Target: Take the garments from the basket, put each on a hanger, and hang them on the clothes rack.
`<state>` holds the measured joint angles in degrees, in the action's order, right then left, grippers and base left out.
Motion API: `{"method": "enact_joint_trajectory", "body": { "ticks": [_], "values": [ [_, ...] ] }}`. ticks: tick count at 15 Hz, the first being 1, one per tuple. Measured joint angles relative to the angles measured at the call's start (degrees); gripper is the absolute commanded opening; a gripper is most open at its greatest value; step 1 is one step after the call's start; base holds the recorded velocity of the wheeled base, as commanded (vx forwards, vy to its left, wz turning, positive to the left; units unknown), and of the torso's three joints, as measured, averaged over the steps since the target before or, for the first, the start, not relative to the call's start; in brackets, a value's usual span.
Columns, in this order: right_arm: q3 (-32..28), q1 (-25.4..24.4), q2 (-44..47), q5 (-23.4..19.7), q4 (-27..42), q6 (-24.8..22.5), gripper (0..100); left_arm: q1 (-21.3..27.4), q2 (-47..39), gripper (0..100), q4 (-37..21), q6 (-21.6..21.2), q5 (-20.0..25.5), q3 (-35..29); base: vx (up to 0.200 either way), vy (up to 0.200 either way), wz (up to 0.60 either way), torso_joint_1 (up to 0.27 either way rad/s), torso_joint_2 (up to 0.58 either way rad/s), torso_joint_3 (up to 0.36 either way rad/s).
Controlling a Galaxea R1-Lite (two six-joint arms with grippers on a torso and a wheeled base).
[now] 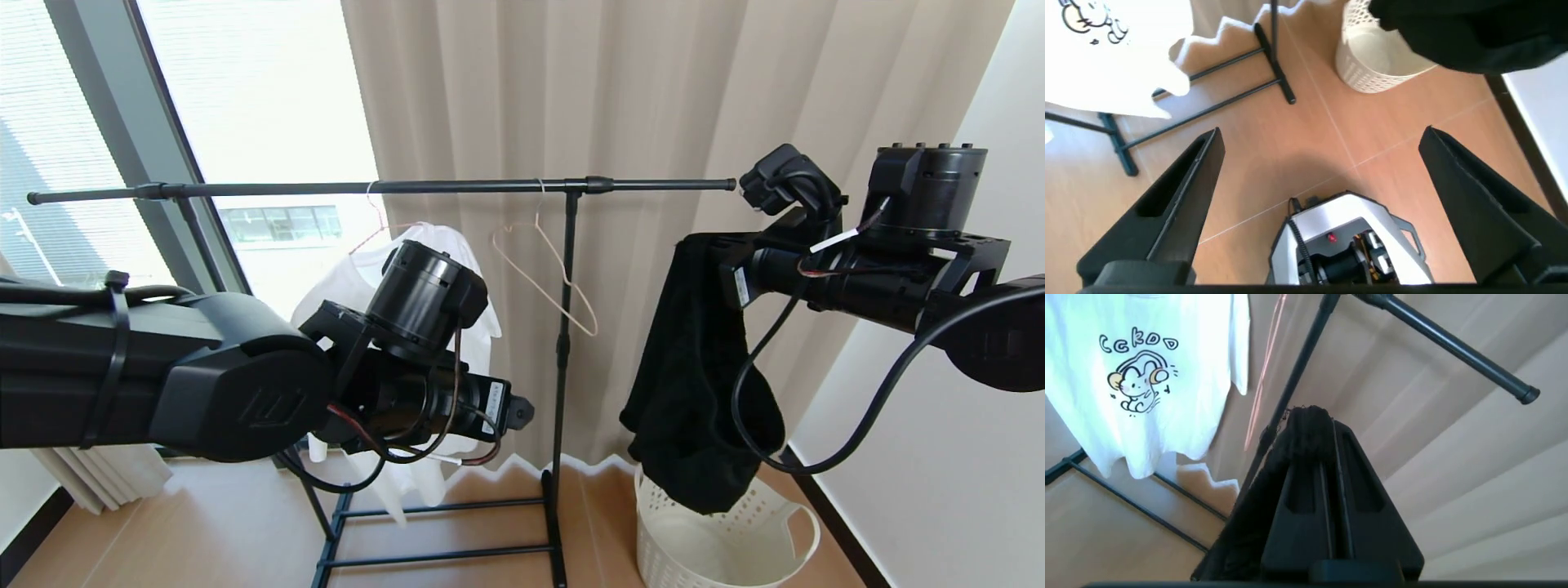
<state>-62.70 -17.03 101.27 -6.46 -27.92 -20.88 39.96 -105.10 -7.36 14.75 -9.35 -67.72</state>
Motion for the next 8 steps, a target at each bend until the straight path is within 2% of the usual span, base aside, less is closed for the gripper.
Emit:
{"method": "enact_joint_trajectory", "body": {
  "ticks": [2,6,8],
  "values": [
    [0.1,0.2,-0.1,0.0,0.0,-0.1,0,0.1,-0.8,100,0.3,-1.4,-0.3,-0.2,0.000,0.000,0.00,0.000,0.00,0.000],
    [0.2,0.2,-0.2,0.0,-0.1,-0.2,0,-0.2,-1.7,100,1.0,-0.6,-0.3,-0.7,0.000,-0.200,0.00,0.001,0.00,0.000],
    [0.2,0.3,-0.2,0.0,0.0,-0.2,0,-0.2,-1.8,100,1.1,-0.4,-0.3,-0.7,0.200,0.000,0.00,0.005,0.00,0.000]
  ]
}}
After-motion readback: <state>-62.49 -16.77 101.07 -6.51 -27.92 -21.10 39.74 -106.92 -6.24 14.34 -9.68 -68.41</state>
